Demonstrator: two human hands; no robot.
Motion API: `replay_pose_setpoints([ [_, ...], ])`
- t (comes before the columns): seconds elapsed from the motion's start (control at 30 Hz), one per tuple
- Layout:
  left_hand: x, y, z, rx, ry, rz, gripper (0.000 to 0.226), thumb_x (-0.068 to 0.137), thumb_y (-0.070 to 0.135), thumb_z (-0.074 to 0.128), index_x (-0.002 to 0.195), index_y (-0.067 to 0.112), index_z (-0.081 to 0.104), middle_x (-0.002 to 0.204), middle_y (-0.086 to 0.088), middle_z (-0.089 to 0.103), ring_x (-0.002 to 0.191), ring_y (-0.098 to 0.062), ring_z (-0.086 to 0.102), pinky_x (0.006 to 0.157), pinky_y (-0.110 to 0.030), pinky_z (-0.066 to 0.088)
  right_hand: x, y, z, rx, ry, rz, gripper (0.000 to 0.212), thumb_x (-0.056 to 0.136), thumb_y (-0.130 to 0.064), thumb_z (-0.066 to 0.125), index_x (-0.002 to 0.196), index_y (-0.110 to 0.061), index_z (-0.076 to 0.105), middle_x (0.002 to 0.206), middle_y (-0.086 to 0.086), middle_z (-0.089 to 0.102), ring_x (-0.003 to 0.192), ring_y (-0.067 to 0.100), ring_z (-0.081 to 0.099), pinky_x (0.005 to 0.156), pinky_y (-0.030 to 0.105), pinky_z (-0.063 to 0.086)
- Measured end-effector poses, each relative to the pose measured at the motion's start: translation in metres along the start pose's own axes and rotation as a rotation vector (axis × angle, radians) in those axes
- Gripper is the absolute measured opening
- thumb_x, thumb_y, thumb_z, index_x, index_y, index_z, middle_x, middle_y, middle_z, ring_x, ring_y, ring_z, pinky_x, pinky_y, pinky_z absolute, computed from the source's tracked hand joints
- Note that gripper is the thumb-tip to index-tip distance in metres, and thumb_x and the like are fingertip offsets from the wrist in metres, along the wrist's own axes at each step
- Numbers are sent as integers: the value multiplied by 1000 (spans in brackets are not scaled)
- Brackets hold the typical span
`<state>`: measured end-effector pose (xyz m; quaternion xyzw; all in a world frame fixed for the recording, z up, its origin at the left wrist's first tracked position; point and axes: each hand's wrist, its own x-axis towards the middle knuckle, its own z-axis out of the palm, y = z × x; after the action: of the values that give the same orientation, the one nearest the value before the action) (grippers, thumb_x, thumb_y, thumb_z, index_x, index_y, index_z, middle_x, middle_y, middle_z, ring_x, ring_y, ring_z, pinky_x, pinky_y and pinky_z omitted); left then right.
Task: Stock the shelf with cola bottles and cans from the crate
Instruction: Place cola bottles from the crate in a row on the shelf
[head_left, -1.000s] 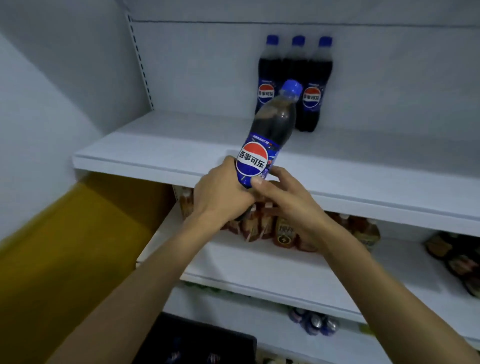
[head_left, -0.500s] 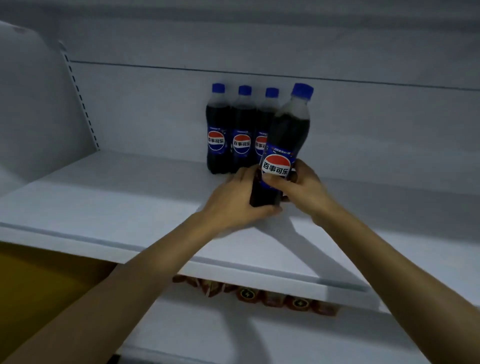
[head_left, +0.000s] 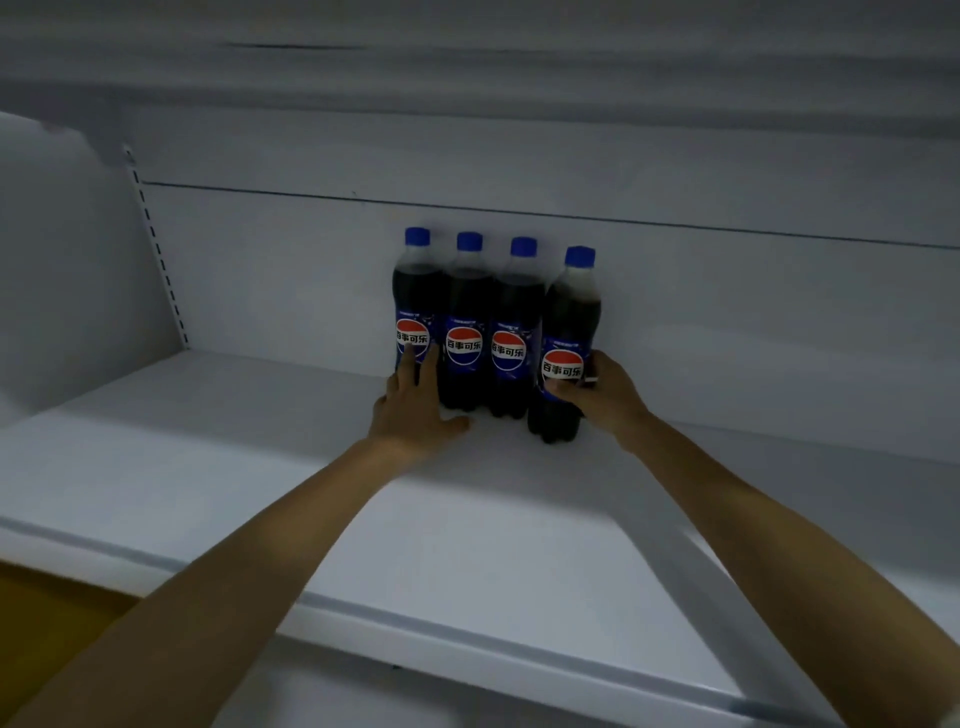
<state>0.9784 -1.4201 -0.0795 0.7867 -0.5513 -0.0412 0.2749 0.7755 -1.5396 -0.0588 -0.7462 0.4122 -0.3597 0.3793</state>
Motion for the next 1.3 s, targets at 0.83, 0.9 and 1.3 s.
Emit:
replay_pose_setpoints([
  [0.83,17,-13,-12,-570,11,-113,111,81,13,74,150,14,-12,155,-4,29,140,-24,32,109,-32,30,7,25,17,-239,178,124,95,67,-39,85,140,-10,32,140,15,46,125,32,49,96,44,46],
  [0.9,12,-12,-21,-592,25,-122,109,83,14,72,150,12,-12,158,-4,21,143,-22,26,111,-31,26,-5,12,25,-240,288,187,103,67,-50,81,145,-14,25,145,14,40,130,33,42,103,51,40],
  [1.3,-120,-92,-138,-728,416,-140,85,87,28,67,152,16,13,156,0,25,140,-12,29,108,-23,28,-160,-154,175,305,-229,-145,84,82,-47,69,150,-24,25,155,-5,30,138,9,32,108,25,31],
])
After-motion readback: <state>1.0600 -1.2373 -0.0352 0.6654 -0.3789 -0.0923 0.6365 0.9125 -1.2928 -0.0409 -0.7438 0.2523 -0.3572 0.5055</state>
